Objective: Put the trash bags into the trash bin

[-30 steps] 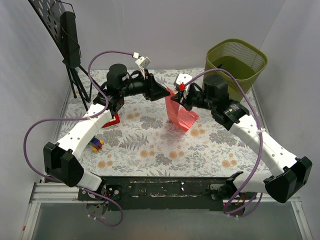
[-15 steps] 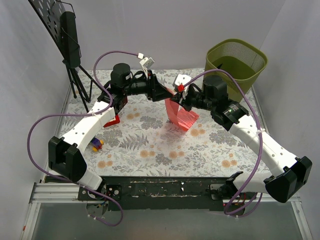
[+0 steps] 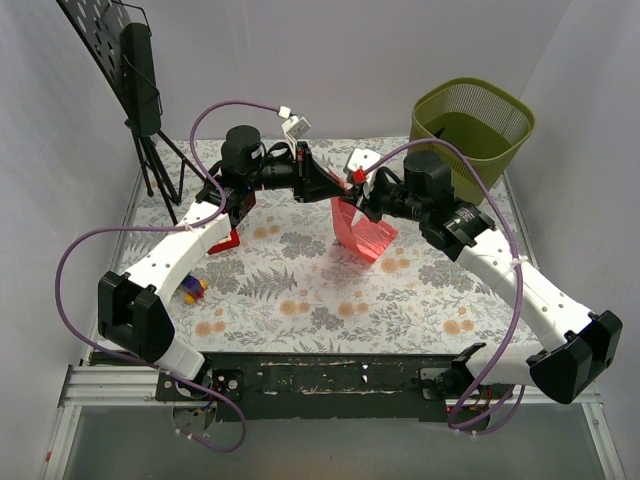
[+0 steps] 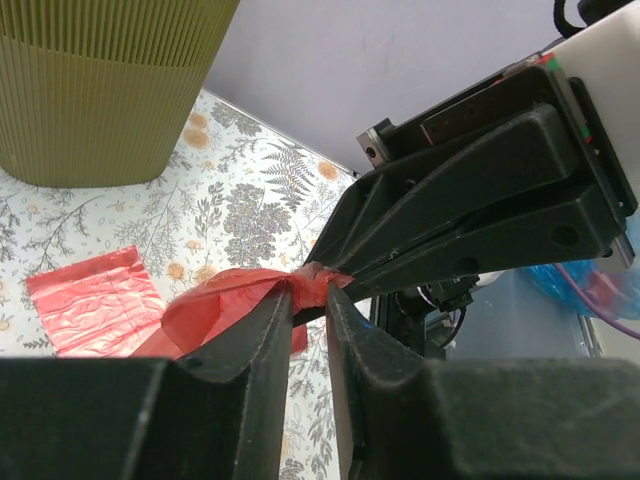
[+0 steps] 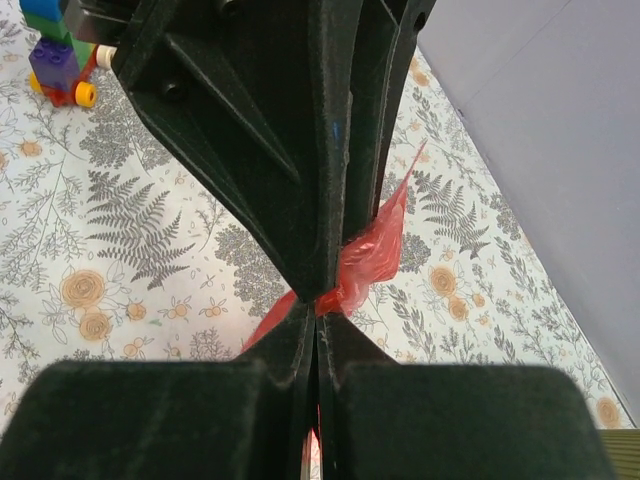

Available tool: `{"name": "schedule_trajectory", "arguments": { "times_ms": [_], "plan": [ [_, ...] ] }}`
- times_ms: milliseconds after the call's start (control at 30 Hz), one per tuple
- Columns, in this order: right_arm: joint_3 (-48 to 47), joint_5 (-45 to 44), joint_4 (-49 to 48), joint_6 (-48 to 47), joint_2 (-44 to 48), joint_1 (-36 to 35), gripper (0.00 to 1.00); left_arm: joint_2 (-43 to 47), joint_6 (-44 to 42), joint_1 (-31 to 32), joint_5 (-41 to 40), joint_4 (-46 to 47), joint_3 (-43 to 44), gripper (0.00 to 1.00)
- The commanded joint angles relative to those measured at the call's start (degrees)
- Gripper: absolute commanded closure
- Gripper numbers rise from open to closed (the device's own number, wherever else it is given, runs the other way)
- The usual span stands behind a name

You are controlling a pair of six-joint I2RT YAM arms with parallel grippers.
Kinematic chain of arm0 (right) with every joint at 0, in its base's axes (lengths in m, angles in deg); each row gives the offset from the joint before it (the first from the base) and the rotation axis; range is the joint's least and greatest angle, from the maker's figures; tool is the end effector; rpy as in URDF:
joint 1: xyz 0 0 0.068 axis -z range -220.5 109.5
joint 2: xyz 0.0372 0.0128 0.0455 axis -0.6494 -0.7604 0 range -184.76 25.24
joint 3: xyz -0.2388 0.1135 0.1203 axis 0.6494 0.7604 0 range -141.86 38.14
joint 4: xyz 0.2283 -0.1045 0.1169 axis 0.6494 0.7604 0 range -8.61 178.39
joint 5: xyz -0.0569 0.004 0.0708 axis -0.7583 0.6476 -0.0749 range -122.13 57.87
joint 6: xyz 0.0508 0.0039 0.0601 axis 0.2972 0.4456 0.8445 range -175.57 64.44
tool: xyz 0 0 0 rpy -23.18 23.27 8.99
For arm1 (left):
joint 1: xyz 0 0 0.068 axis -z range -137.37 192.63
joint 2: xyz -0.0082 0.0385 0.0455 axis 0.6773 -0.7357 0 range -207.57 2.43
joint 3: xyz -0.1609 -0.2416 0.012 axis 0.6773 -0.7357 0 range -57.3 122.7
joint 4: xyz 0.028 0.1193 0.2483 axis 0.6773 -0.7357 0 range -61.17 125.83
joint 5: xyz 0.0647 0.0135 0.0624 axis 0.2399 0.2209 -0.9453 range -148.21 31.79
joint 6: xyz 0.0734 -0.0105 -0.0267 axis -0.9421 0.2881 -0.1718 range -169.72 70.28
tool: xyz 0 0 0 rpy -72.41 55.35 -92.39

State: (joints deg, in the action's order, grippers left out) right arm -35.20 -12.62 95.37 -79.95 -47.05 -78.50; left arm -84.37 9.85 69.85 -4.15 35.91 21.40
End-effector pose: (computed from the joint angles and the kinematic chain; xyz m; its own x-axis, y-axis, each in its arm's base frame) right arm 0.2451 0.2201 0.4163 0.1850 -0.3494 -0.9185 -0.8349 0.4371 -0.3344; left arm 0.3166 -0.2243 0.4019 -0.9091 -0.1015 -0.4040 0.3900 0.1336 -0.9111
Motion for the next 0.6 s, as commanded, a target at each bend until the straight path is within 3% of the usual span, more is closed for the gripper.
{"name": "schedule_trajectory", "arguments": {
  "times_ms": [0, 100, 300, 400, 467, 567],
  "plan": [
    [-2.16, -0.35, -1.67, -1.02, -0.39, -0.50, 0.99, 0.06, -1.65, 0.02, 1.75, 1.68, 2.16, 0.85],
    [-2.33, -0.52, -1.41, -1.28, -0.57, -0.50, 0.99, -0.21, -2.09, 0.02, 2.01, 1.86, 2.25, 0.99],
    [-2.42, -1.05, -0.80, -1.28, -0.39, -0.50, 0.98, 0.06, -3.41, -0.24, 1.39, 0.72, 2.16, 1.00],
    [-5.57, -0.09, 5.06, -1.02, -0.74, -0.32, 0.68, 0.14, -5.77, -0.68, 0.78, -2.07, 2.60, 1.00],
    [-9.96, 3.24, 12.61, -0.23, -1.45, 0.81, 0.55, 0.06, -9.89, -0.85, 0.95, -5.07, 3.30, 1.00],
    [-14.01, 11.40, 18.97, 3.88, -0.92, 6.07, 0.50, -0.47, -17.88, -0.86, 2.71, -11.57, 5.67, 1.00]
  ]
}}
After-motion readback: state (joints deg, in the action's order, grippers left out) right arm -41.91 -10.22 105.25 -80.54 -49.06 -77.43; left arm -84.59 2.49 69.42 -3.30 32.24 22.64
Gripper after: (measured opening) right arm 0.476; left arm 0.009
